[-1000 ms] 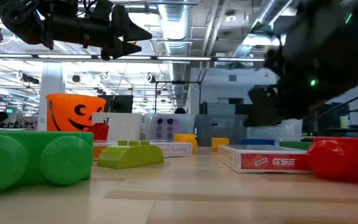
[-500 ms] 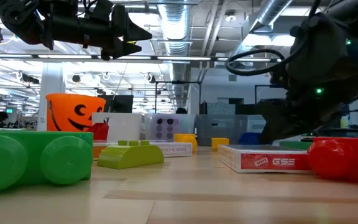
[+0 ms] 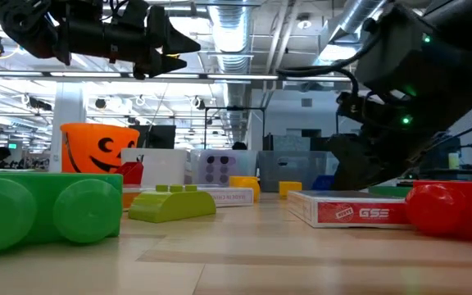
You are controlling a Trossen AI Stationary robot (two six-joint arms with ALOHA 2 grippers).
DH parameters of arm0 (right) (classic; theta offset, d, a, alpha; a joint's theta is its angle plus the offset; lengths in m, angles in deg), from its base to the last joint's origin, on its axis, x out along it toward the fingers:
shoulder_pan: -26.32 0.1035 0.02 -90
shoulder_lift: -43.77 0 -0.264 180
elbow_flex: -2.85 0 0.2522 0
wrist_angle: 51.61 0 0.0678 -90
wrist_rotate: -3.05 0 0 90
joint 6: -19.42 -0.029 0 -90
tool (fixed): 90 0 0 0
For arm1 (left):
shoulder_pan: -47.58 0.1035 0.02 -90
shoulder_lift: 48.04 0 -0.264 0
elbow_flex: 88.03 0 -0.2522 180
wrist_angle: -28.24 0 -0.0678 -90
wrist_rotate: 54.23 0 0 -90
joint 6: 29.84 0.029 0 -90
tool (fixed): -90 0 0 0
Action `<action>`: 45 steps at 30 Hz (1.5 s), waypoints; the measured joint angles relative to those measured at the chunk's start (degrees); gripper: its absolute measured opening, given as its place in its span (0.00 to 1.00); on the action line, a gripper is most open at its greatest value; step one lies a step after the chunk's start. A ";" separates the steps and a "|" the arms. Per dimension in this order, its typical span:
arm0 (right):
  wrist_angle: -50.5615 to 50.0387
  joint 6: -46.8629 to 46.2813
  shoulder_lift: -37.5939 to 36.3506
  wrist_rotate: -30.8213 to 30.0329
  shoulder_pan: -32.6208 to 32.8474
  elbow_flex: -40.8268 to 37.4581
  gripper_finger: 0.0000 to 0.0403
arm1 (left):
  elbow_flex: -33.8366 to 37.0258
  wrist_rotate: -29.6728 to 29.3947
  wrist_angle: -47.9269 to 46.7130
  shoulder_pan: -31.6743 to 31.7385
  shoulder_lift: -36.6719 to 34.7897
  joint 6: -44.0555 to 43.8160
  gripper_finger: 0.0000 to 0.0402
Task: Pick & Place Toys
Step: Put the blue game piece into the black bin
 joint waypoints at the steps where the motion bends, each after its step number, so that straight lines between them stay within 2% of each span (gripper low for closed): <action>1: 0.50 0.64 0.02 0.75 -0.32 0.00 0.61 | 0.00 0.00 0.02 -0.19 0.00 0.01 0.89; 5: 0.87 0.71 0.42 1.90 -1.37 0.04 0.59 | 0.00 0.02 0.13 -0.74 0.00 0.03 0.89; 8: 1.13 0.71 0.35 2.71 -1.78 0.11 0.52 | 0.00 0.02 0.16 -0.83 0.00 0.07 0.89; 11: 1.24 0.72 0.38 2.75 -1.72 0.11 0.40 | 0.00 0.02 0.17 -0.83 0.00 0.09 0.89; 18: 0.68 0.96 0.46 2.04 -1.66 0.00 0.05 | 0.00 0.02 0.17 -0.83 0.00 0.12 0.89; 20: 0.40 0.93 0.49 0.36 -1.21 -0.11 0.02 | 0.00 0.02 0.17 -0.83 0.00 0.12 0.89; 23: 0.58 0.95 0.46 -2.06 -0.63 -0.07 0.04 | 0.00 0.02 0.17 -0.83 0.00 0.14 0.89; 30: 1.86 2.24 0.20 -2.72 -0.25 -0.04 0.04 | 0.00 0.02 0.17 -0.83 0.00 0.14 0.89; 33: 3.07 2.50 0.20 -2.70 -0.25 -0.04 0.07 | 0.00 0.00 0.16 -0.83 0.00 0.14 0.89; 38: 3.81 5.20 0.20 -2.60 -0.25 -0.04 0.20 | 0.00 0.02 0.11 -0.83 0.00 0.14 0.89; 45: 3.83 5.41 0.17 -2.48 -0.23 -0.03 0.46 | 0.00 0.02 0.05 -0.83 0.00 0.15 0.89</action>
